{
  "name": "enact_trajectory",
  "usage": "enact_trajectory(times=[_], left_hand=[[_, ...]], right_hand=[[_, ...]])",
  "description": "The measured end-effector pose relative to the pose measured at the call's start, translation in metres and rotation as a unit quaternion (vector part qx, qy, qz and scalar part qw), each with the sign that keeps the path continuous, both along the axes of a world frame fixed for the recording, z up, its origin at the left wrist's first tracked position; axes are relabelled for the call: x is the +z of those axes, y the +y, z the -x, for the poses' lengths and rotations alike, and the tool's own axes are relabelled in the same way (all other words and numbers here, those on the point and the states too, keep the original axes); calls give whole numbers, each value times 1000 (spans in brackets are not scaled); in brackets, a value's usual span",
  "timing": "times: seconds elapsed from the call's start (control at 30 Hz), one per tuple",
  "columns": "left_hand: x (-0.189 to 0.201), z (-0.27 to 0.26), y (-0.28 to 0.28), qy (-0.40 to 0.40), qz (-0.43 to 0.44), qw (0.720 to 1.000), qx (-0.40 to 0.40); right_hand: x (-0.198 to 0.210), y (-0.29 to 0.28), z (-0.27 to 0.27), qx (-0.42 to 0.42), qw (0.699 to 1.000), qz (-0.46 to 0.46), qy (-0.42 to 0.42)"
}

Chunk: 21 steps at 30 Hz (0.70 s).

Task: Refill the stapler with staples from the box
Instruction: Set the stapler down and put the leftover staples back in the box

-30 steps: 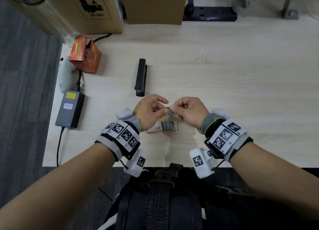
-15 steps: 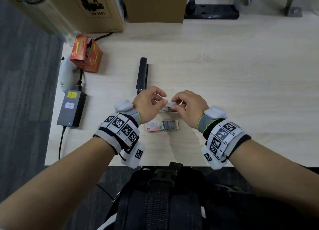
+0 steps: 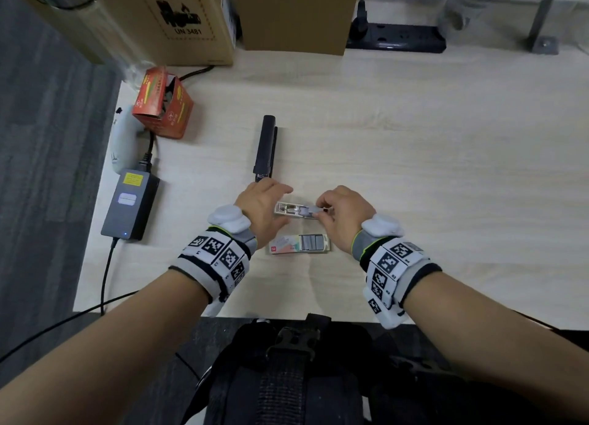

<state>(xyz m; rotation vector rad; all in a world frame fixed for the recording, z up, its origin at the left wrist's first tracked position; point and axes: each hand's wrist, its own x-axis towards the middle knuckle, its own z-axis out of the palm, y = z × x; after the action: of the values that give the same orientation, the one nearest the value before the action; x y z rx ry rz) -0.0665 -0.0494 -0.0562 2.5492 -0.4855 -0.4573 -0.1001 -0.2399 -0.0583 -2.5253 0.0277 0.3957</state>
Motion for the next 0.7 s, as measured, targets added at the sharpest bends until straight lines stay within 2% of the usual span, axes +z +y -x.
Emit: enact_trajectory(times=[0.17, 0.53, 0.7], left_hand=[[-7, -2, -4, 35, -20, 999, 26], [-5, -2, -4, 52, -18, 998, 22], [-5, -3, -3, 55, -22, 998, 16]], right_hand=[[-1, 3, -2, 15, 999, 26, 30], [-6, 0, -4, -56, 997, 10, 60], [-7, -1, -3, -55, 997, 5, 61]])
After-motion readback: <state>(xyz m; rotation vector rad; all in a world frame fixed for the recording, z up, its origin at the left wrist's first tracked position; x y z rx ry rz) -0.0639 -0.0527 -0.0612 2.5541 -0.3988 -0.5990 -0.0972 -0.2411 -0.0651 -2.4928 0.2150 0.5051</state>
